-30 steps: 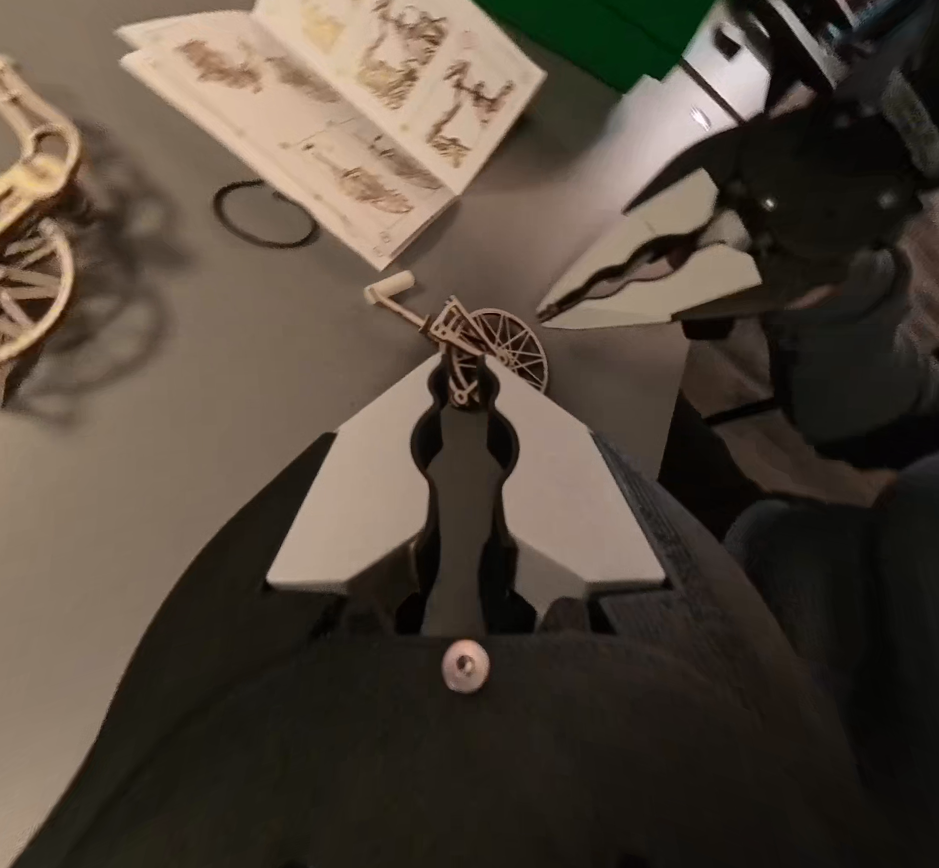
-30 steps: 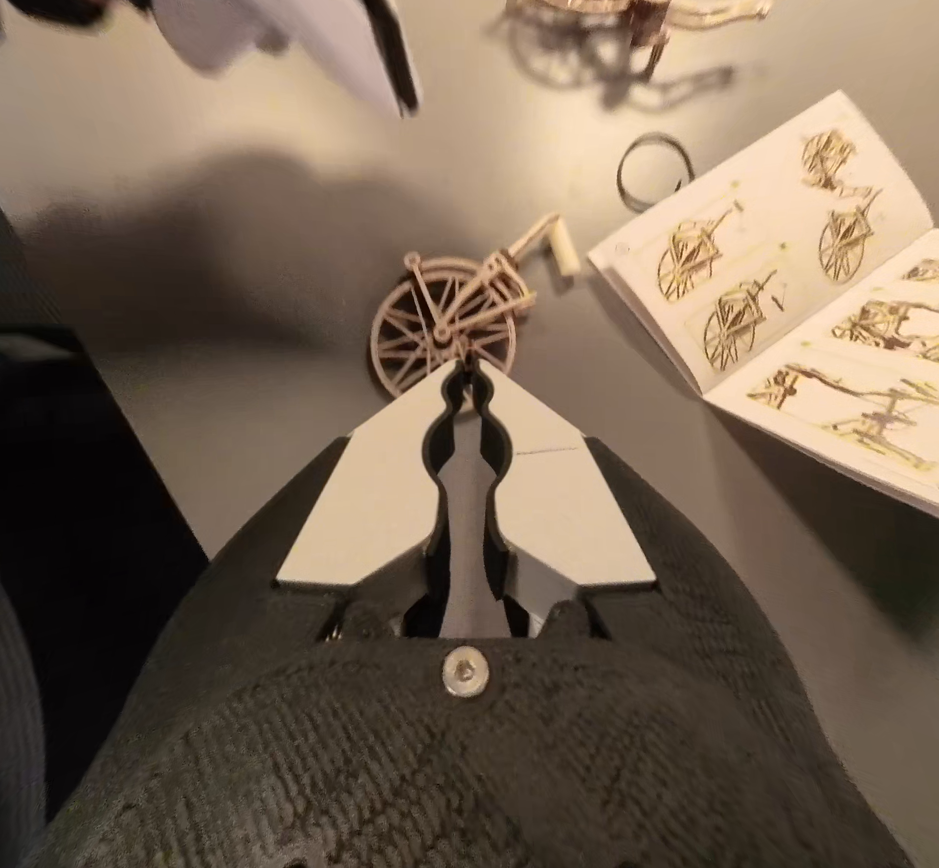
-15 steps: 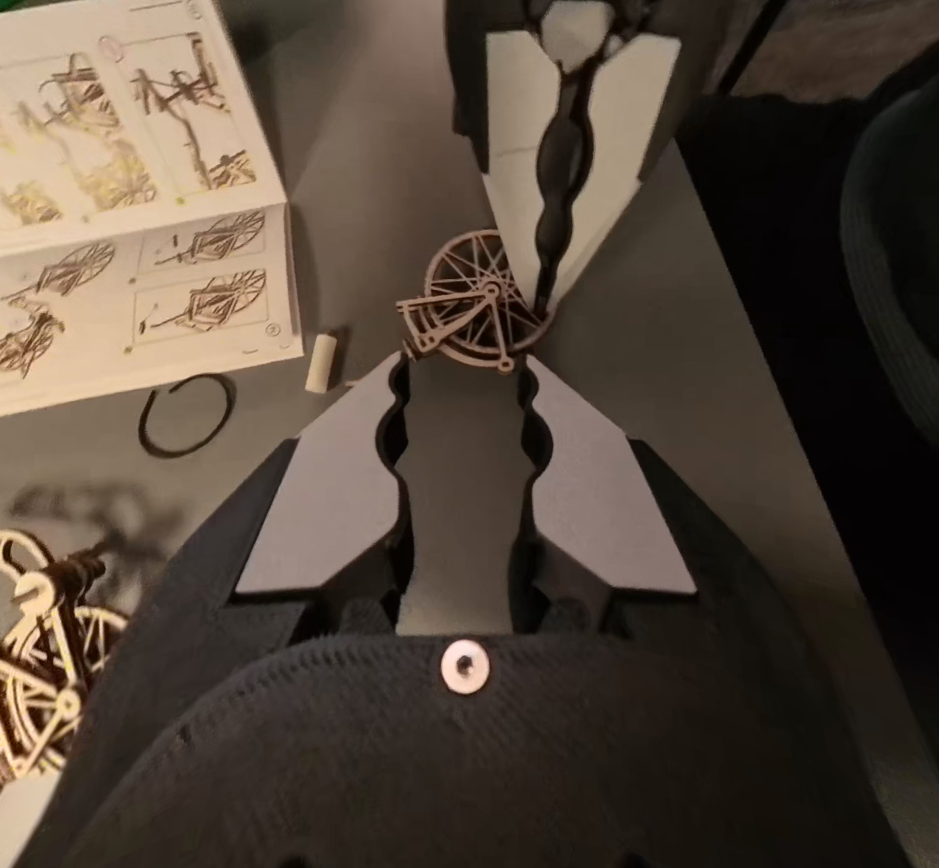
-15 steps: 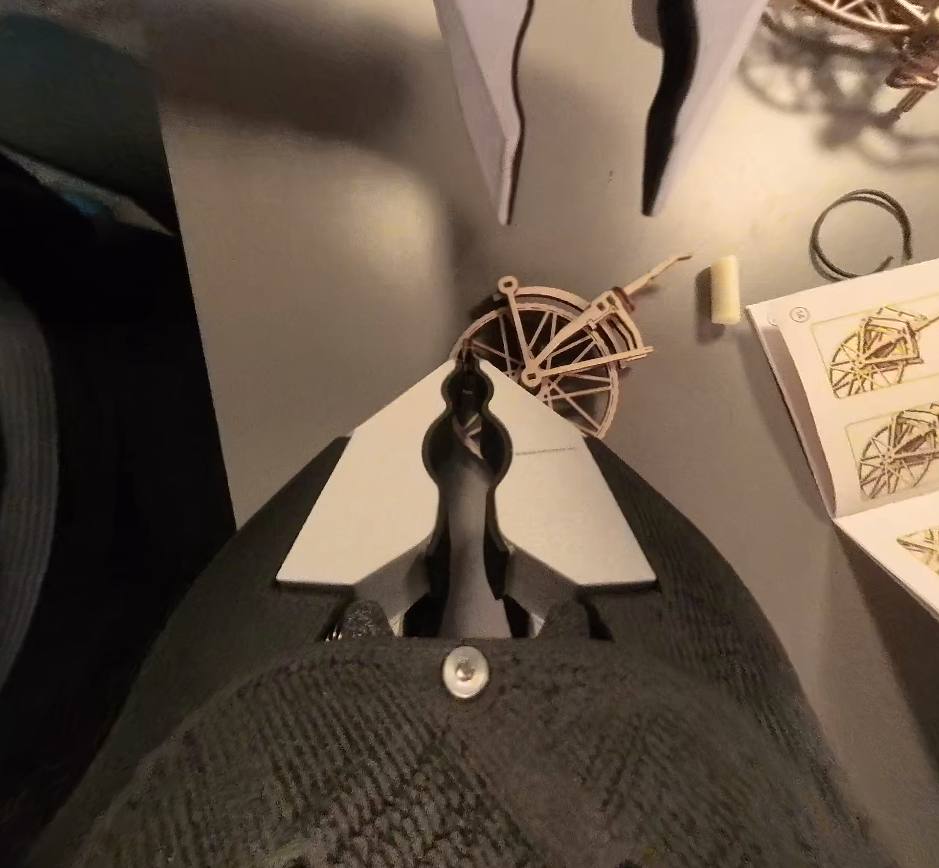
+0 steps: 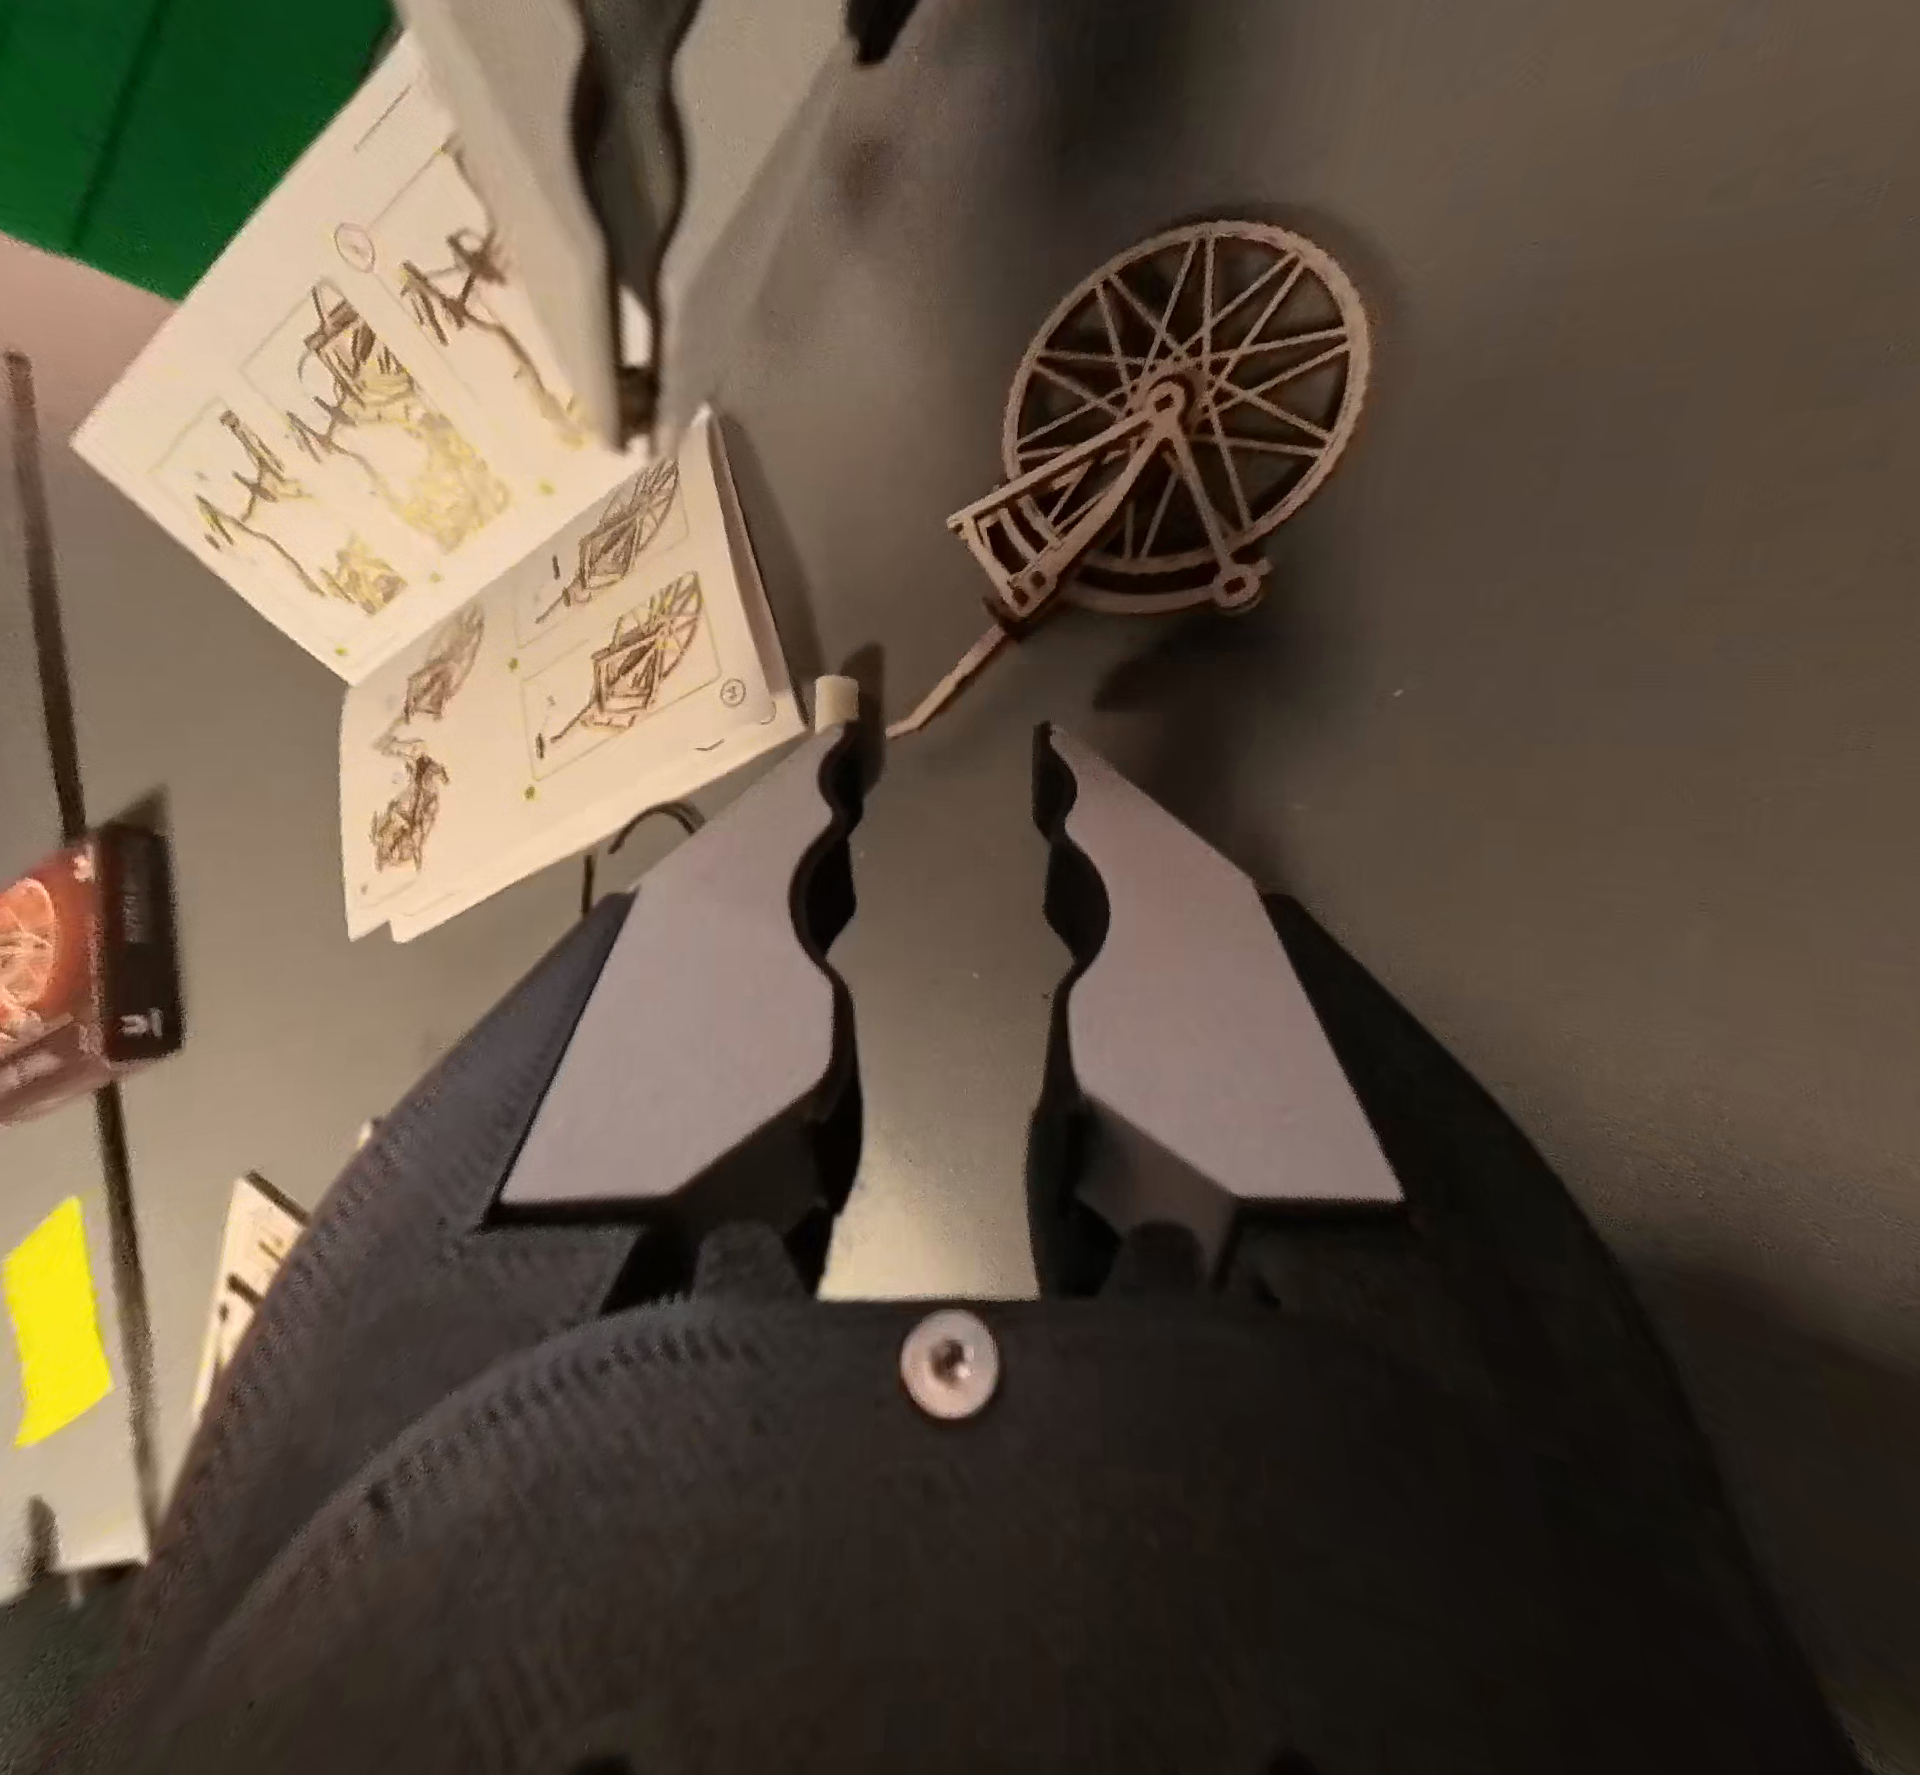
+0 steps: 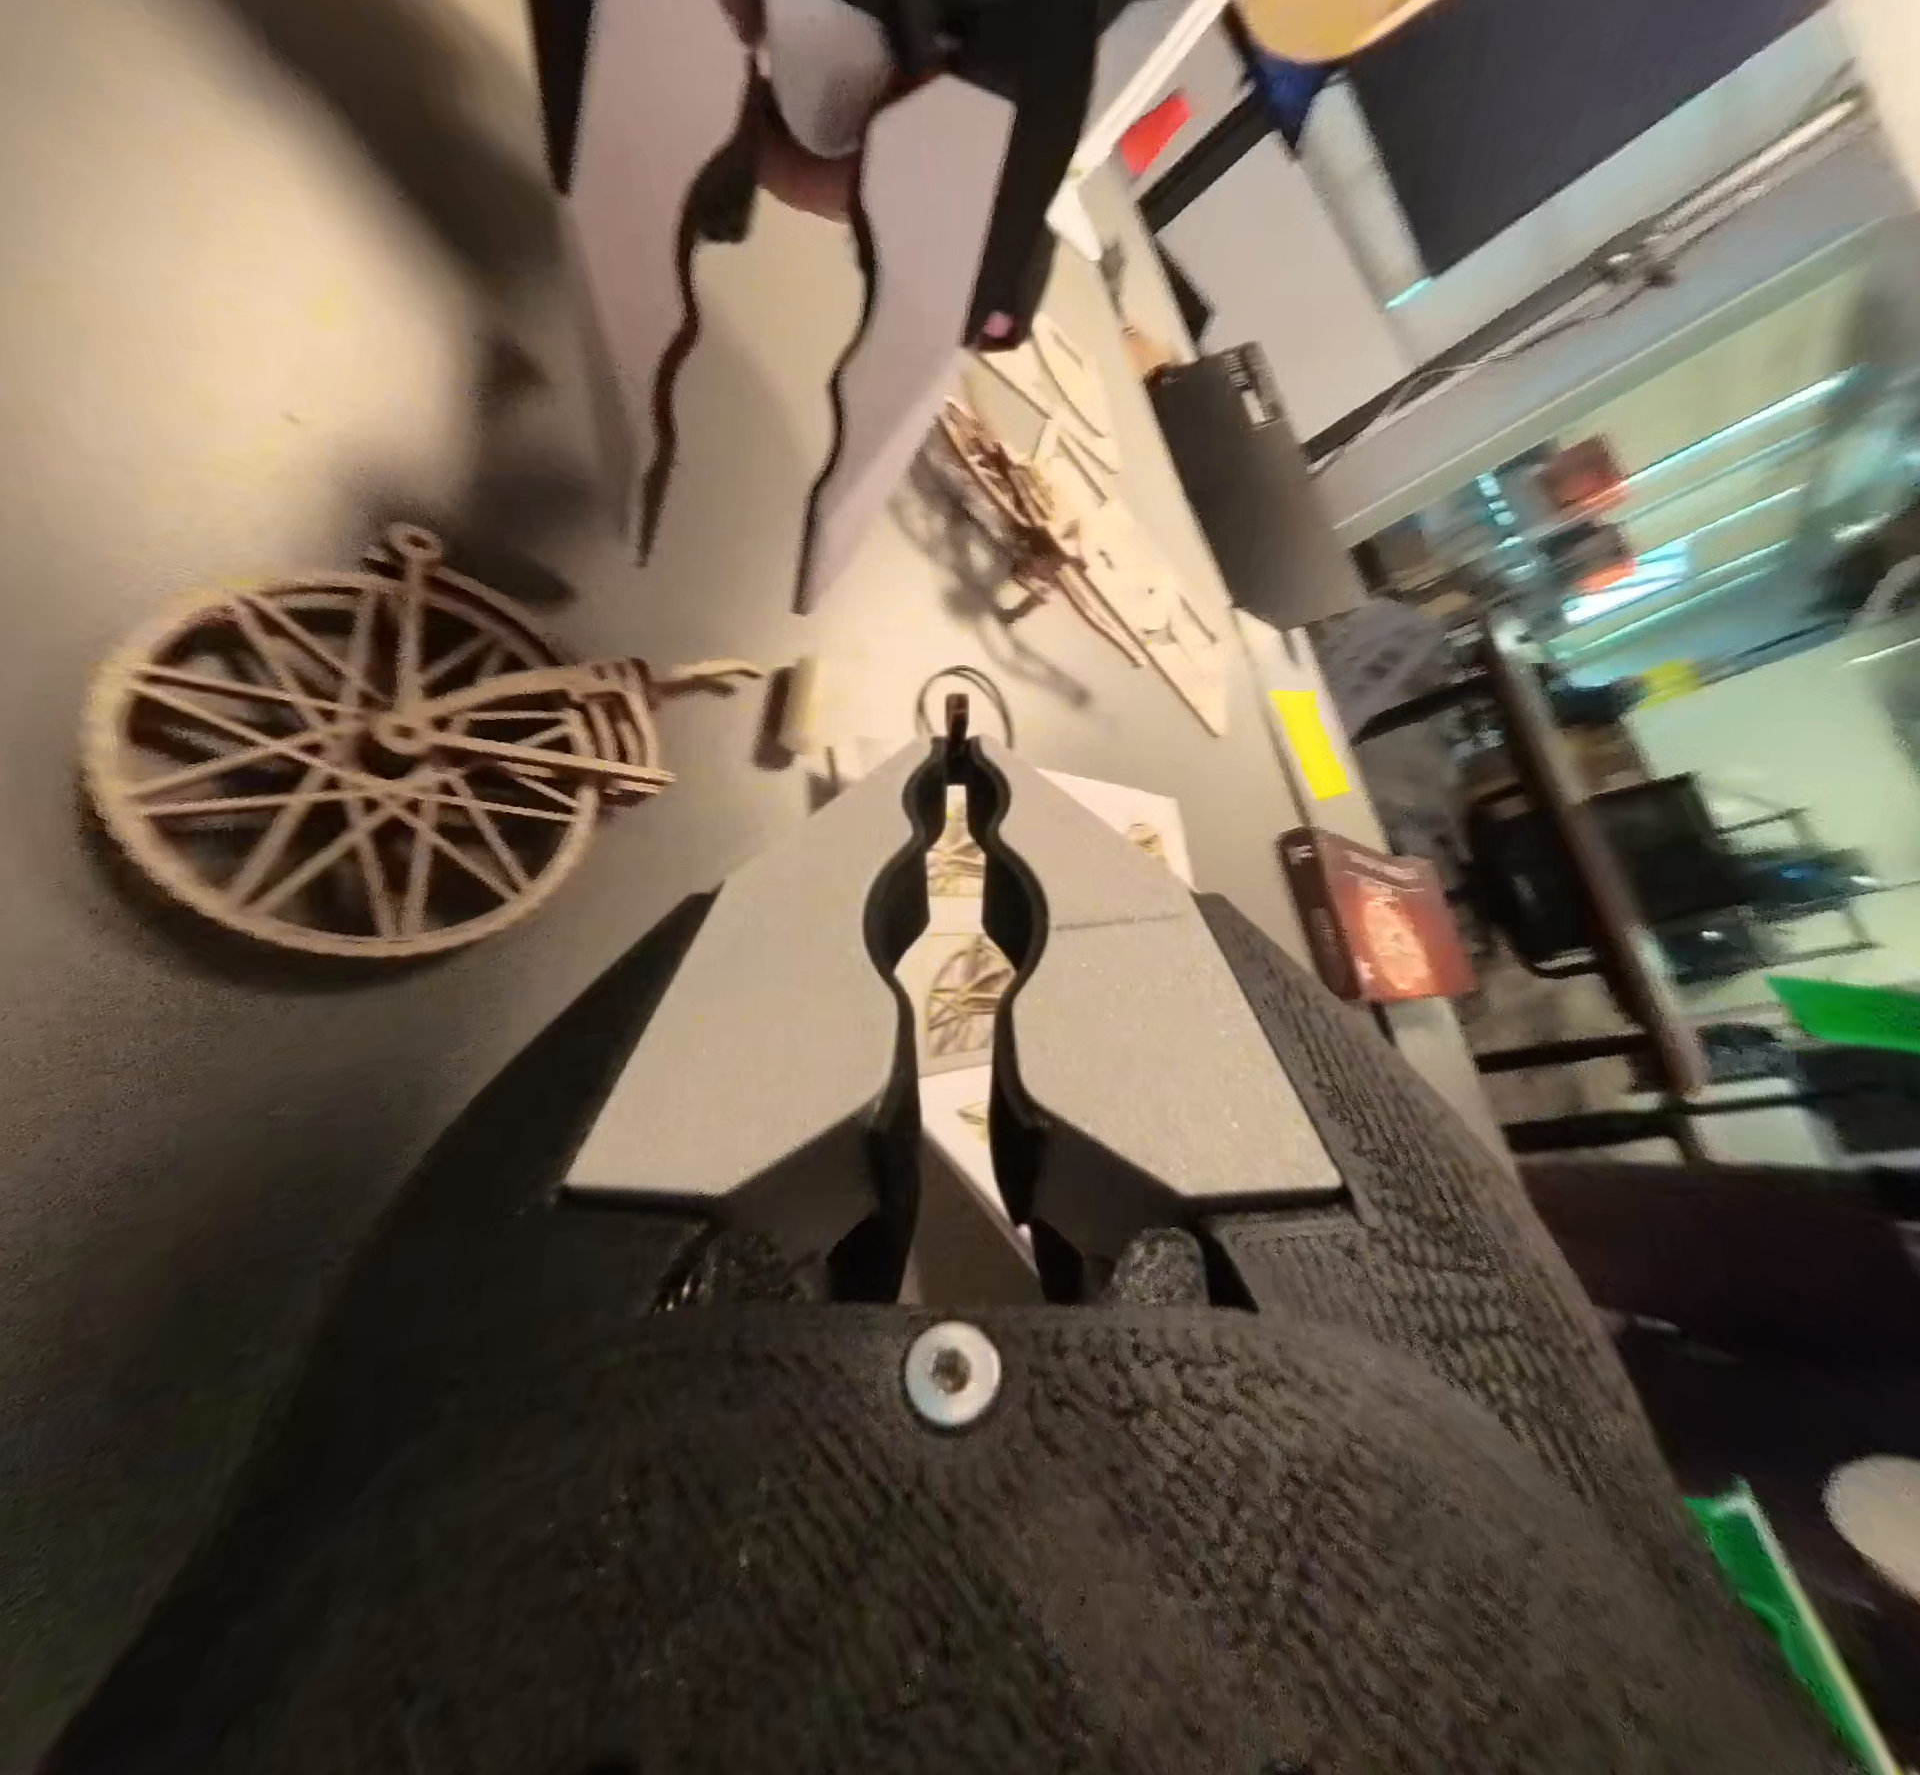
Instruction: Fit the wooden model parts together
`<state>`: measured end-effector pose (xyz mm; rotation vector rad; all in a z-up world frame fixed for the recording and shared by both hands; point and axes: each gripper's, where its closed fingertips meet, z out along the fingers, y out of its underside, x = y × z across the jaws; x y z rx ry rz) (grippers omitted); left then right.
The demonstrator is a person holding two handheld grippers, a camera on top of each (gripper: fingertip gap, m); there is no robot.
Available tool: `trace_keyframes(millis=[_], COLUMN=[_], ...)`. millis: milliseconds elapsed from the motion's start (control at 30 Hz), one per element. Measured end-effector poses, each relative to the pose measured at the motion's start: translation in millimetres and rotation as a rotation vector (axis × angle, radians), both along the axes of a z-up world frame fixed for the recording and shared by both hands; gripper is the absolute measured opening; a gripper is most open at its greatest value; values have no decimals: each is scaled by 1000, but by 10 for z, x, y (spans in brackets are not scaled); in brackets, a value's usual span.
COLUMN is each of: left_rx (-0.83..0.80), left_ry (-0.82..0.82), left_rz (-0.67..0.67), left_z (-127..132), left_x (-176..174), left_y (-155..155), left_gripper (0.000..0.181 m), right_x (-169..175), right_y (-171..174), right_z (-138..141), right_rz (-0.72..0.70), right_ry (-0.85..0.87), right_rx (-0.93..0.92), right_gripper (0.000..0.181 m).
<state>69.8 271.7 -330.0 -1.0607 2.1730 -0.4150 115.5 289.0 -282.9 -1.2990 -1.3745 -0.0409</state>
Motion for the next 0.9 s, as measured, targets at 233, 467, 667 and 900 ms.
trace_keyframes(millis=[233,467,667,900], left_rx=[-193,-251,-256,-202], left_ry=[201,429,401,360], left_rz=[-189,-252,-247,-185], left_z=[-20,-160,-162,-163], left_x=[16,13,27,-55], left_y=[-164,-89,-146,-206], left_gripper=[39,28,14,4], right_x=[56,208,181,116], right_y=[99,139,119,79], right_z=[87,204,194,119], right_rz=[-4,-68,-57,-36], right_ry=[58,85,79,34], right_rx=[99,219,231,239], right_gripper=[0,0,0,0])
